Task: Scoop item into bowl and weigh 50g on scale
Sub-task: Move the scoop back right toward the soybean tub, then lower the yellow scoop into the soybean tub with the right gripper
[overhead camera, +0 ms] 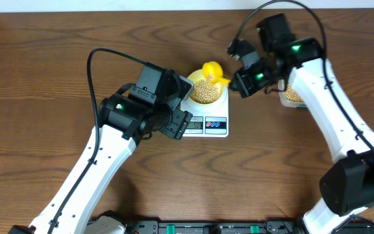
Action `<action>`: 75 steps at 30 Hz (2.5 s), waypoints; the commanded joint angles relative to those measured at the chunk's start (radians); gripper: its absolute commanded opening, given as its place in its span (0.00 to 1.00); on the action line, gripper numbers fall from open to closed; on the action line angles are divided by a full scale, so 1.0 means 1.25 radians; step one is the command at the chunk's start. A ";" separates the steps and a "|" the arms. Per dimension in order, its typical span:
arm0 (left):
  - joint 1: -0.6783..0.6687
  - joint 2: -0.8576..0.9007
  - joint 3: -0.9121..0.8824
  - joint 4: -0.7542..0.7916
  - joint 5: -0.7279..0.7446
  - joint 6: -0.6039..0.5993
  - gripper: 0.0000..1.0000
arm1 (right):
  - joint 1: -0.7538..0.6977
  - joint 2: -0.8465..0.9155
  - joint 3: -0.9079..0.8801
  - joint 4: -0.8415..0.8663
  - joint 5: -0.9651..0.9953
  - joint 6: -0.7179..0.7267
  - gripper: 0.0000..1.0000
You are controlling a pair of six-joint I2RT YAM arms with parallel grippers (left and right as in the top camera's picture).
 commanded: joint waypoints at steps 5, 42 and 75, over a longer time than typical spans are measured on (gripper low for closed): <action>-0.001 -0.015 -0.002 0.000 -0.005 0.008 0.73 | -0.122 -0.014 0.022 0.002 -0.256 0.047 0.01; -0.001 -0.015 -0.002 0.000 -0.005 0.008 0.73 | -0.641 -0.014 0.022 -0.334 -0.149 -0.115 0.01; -0.001 -0.015 -0.002 0.000 -0.005 0.008 0.73 | -0.258 -0.014 0.022 -0.181 0.506 0.016 0.01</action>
